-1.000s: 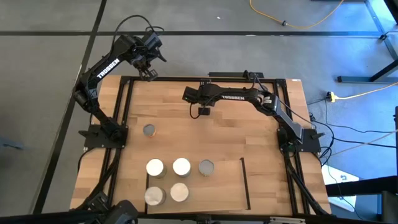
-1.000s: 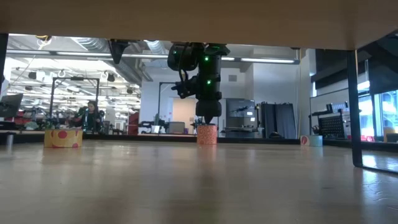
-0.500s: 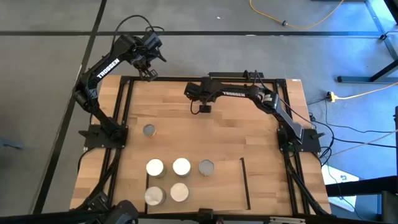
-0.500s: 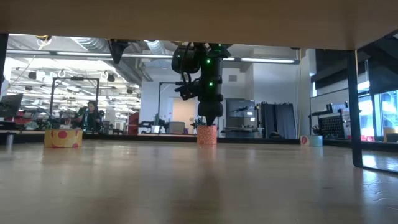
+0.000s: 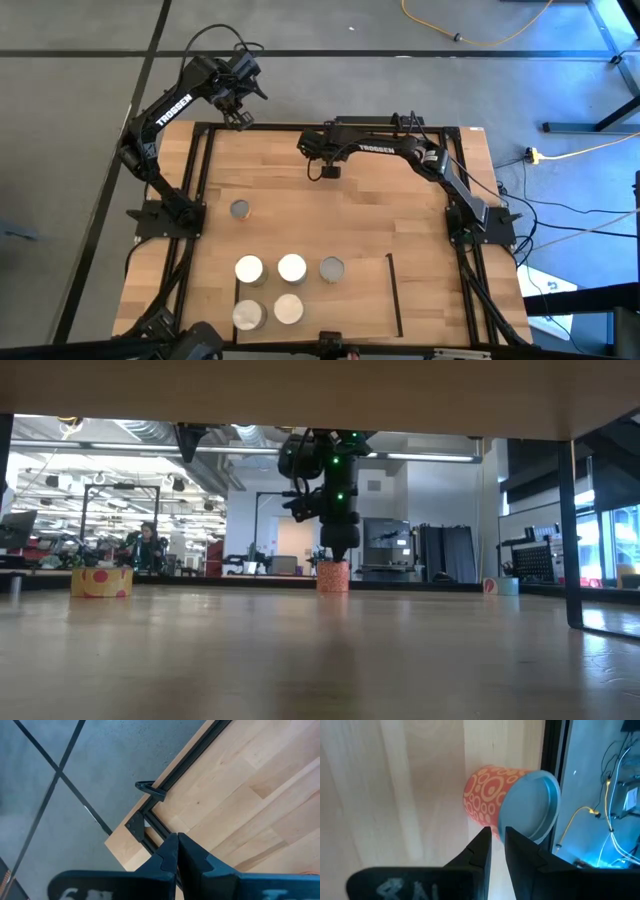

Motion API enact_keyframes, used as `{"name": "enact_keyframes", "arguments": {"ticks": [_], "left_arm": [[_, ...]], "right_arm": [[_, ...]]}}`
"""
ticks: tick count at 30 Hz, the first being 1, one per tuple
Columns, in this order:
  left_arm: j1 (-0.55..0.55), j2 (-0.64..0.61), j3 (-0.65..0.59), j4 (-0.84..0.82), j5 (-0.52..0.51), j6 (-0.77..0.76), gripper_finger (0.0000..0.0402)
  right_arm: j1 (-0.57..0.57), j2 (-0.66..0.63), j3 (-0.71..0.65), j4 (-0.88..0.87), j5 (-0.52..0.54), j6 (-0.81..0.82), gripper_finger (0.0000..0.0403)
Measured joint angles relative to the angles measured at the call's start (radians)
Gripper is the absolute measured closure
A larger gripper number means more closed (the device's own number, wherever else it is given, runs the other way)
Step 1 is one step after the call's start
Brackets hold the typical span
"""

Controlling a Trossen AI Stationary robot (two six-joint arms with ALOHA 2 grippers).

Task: Pick and place cans onto a shelf
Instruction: Put the canned meat balls on the shelf

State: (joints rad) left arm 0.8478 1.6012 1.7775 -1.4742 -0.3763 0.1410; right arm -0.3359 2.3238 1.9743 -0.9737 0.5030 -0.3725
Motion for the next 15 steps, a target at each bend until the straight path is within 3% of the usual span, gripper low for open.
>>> {"name": "enact_keyframes", "arguments": {"ticks": [15], "left_arm": [[0.000, 0.000, 0.000, 0.000, 0.000, 0.001, 0.0401]], "right_arm": [[-0.003, 0.000, 0.000, 0.041, -0.003, -0.021, 0.0347]]}}
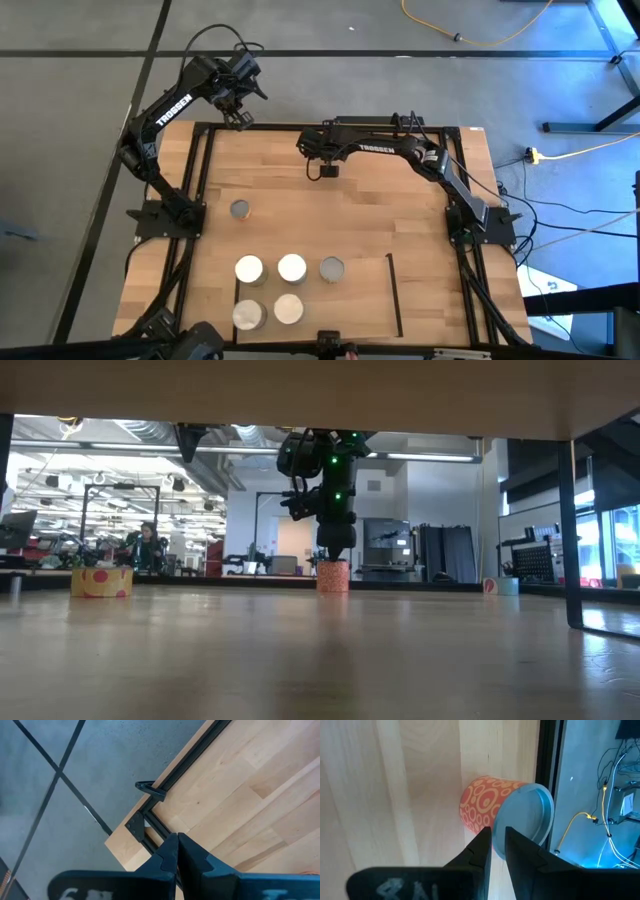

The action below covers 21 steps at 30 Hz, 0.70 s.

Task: Pick and place cans onto a shelf
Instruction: Put the canned meat balls on the shelf

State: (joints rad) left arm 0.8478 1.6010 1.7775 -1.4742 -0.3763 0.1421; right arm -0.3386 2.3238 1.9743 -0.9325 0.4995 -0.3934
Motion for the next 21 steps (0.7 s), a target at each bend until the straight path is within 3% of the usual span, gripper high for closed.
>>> {"name": "enact_keyframes", "arguments": {"ticks": [21], "left_arm": [[0.000, 0.000, 0.000, -0.002, 0.000, 0.005, 0.0401]], "right_arm": [[-0.012, 0.000, 0.000, 0.022, -0.021, 0.000, 0.0347]]}}
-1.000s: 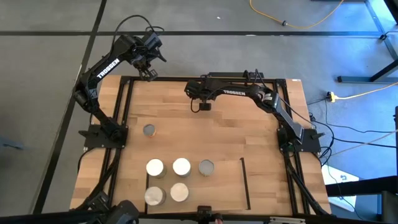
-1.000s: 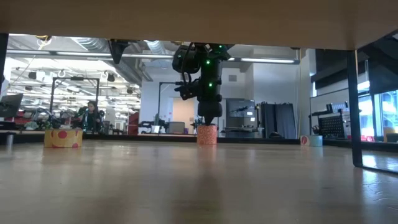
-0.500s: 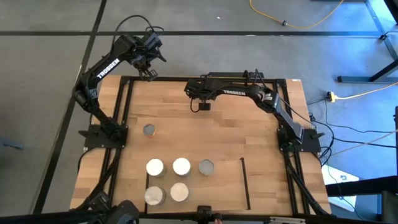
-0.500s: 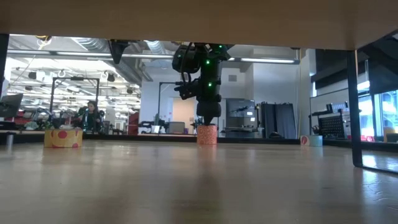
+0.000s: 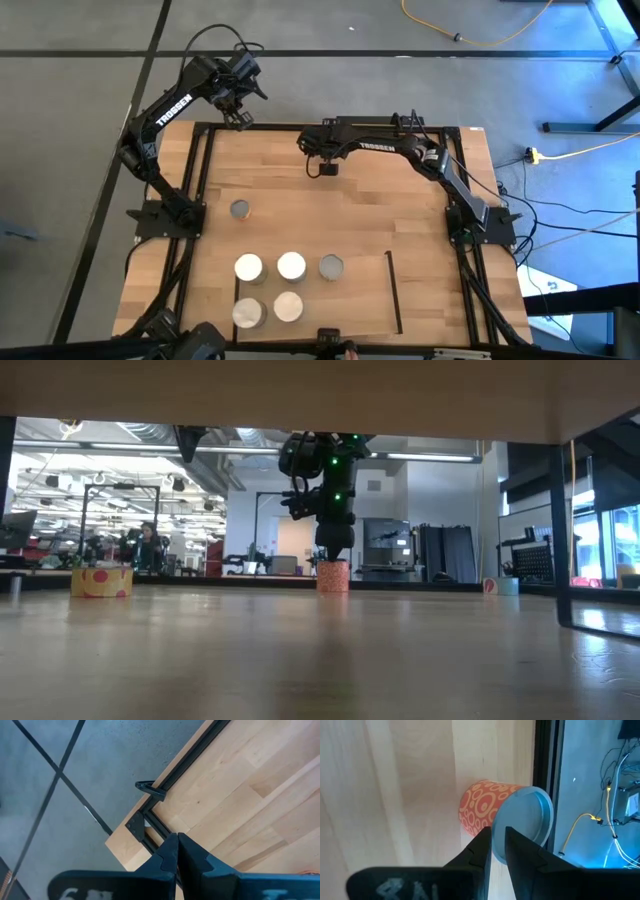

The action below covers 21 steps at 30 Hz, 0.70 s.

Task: Pick and place cans onto a shelf
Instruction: Put the canned meat balls on the shelf

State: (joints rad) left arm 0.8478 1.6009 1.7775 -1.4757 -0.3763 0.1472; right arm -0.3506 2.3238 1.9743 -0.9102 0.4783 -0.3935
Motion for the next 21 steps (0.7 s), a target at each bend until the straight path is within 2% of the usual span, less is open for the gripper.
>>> {"name": "enact_keyframes", "arguments": {"ticks": [21], "left_arm": [[0.000, 0.000, 0.000, 0.000, 0.000, 0.013, 0.0401]], "right_arm": [[-0.002, 0.000, 0.000, 0.002, -0.009, 0.000, 0.0347]]}}
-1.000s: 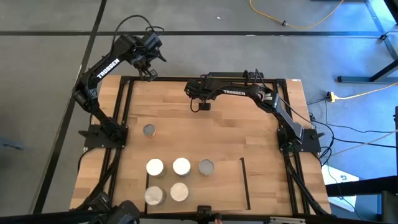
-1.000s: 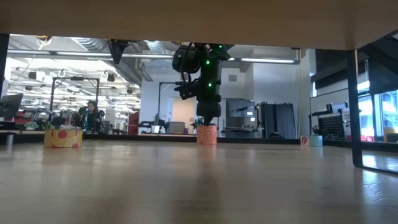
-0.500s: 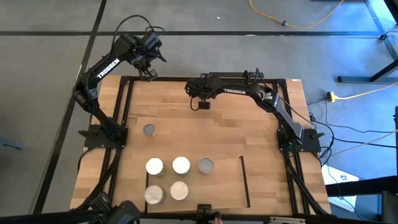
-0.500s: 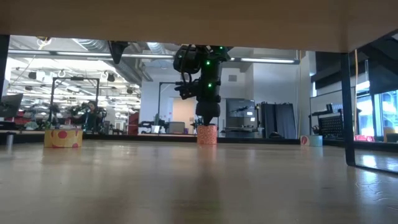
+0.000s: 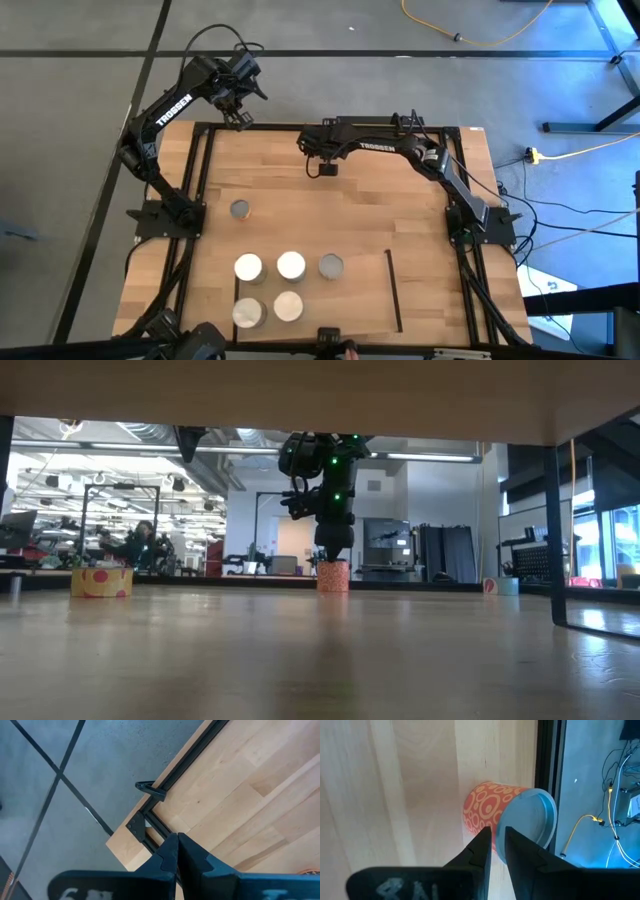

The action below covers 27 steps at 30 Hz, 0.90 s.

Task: Pick and place cans onto a shelf
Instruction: Put the canned meat balls on the shelf

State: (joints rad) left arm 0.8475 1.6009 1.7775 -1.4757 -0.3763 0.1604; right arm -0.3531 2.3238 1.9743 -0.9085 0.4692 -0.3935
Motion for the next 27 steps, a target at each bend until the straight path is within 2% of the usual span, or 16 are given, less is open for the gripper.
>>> {"name": "enact_keyframes", "arguments": {"ticks": [27], "left_arm": [[0.000, 0.000, 0.000, 0.000, 0.000, 0.001, 0.0401]], "right_arm": [[-0.015, 0.000, 0.000, 0.020, -0.019, 0.000, 0.0347]]}}
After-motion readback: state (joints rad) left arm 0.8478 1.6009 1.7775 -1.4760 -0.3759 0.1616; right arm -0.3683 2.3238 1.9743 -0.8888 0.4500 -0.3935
